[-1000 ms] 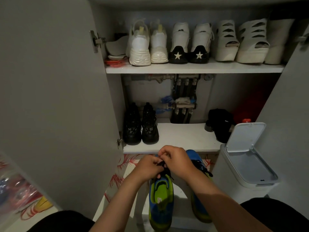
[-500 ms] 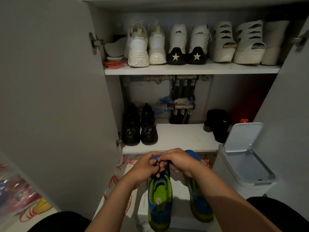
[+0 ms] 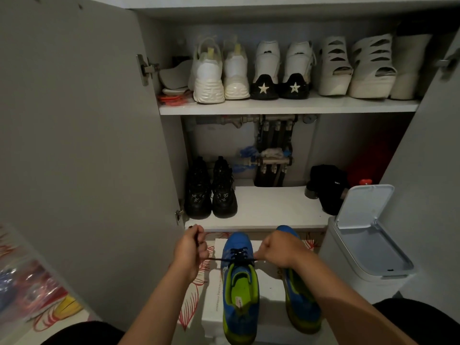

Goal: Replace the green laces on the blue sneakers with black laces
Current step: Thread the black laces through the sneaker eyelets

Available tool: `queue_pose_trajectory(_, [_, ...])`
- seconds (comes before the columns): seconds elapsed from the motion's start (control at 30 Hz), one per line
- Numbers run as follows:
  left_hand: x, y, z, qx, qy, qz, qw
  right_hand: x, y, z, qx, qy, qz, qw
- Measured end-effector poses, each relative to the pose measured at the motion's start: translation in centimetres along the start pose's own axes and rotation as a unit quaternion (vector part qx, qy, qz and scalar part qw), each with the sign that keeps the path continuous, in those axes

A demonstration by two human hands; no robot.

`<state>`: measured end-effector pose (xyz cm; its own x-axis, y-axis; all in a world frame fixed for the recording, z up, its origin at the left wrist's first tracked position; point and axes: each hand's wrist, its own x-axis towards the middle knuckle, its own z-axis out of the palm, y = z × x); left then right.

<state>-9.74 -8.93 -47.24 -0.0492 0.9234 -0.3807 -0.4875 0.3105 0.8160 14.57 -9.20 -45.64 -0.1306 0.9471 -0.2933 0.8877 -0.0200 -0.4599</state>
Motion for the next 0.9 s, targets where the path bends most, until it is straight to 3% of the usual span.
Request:
queue_pose_trajectory(0.1, [0.0, -0.4, -0.9, 0.204, -0.008, 0.014, 0.979, 0.0, 1.2, 0.3, -0.032, -0.033, -0.015, 0.999])
queue_pose_trajectory(0.2, [-0.3, -0.4, -1.3, 0.348, -0.012, 0.042, 0.937, 0.0, 1.7, 0.3, -0.065, -0.042, -0.016, 0.997])
queue_pose_trajectory(0.27, [-0.5, -0.2, -1.8, 0.426, -0.059, 0.054, 0.901, 0.0, 1.7, 0.2, -0.048, -0.04, -0.013, 0.998])
queue_pose_trajectory(0.37, [-0.8, 0.4, -2.2, 0.587, -0.171, 0.067, 0.789, -0.2, 1.5, -0.1, 0.007, -0.038, -0.024, 0.999])
queue_pose_trajectory(0.43, [-0.8, 0.6, -2.1, 0.666, -0.194, 0.078, 0.716, -0.2, 1.5, -0.2, 0.034, -0.029, -0.033, 0.998])
queue_pose_trajectory(0.53, [-0.9, 1.2, -1.6, 0.722, -0.173, 0.076, 0.665, 0.2, 1.4, 0.1, 0.03, -0.019, -0.034, 0.999])
queue_pose_trajectory(0.7, [-1.0, 2.2, -1.5, 0.755, -0.109, 0.077, 0.643, 0.3, 1.1, 0.5, 0.045, 0.005, -0.027, 0.999])
queue_pose_trajectory(0.9, [-1.4, 2.9, -0.2, 0.618, -0.11, 0.1, 0.772, 0.2, -0.4, 0.3, 0.102, 0.006, -0.059, 0.993])
